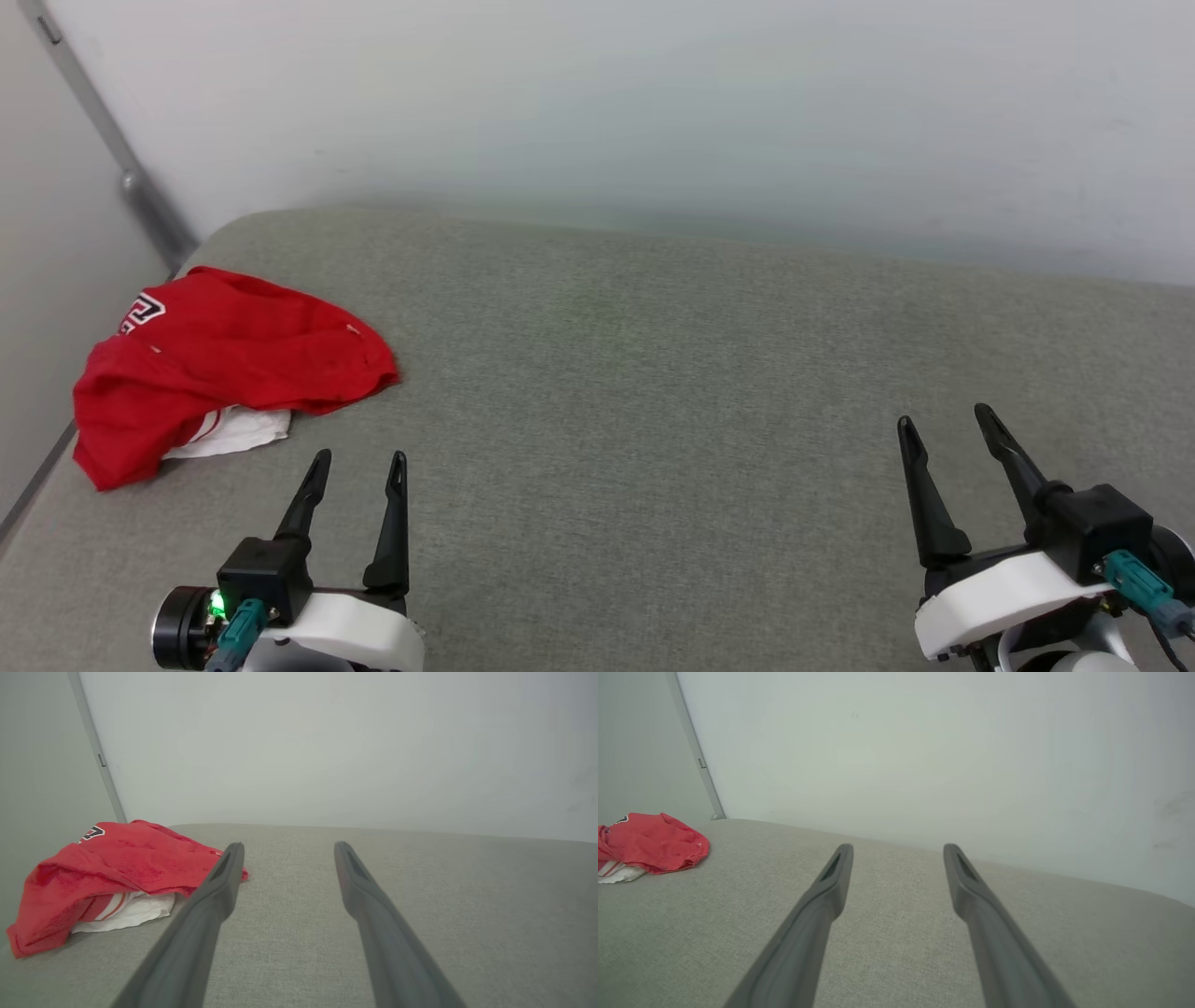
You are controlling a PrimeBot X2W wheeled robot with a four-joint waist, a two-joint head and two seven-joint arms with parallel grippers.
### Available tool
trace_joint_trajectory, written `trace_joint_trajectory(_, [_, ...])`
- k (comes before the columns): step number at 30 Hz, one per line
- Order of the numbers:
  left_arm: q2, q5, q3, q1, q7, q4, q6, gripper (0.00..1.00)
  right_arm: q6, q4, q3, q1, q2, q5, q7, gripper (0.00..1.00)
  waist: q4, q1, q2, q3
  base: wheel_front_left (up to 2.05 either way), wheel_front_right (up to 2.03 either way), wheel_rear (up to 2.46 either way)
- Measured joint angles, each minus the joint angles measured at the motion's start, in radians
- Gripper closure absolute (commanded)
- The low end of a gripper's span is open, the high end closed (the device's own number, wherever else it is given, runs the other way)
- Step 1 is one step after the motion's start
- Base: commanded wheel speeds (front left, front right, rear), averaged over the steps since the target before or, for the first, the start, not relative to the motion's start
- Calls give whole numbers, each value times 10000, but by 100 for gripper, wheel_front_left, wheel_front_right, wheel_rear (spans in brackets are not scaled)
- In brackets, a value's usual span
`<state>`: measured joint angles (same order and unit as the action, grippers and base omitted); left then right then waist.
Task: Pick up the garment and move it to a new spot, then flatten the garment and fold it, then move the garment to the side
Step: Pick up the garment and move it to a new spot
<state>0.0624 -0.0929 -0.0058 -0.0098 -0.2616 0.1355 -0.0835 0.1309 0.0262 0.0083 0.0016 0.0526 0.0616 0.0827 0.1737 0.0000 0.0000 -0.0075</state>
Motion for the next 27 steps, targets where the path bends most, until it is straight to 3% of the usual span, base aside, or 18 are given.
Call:
trace_joint_trajectory(17, [-6,-40,625,9,-13,-42,-2,0,0,359,531,-17,17,199,6,0,2217,0,0,16,0,0,0])
trace_joint_trajectory(27, [-15,-65,759,12,-13,-50,-123,0,0,456,570,-14,10,278,-12,0,2766,0,0,42,0,0,0])
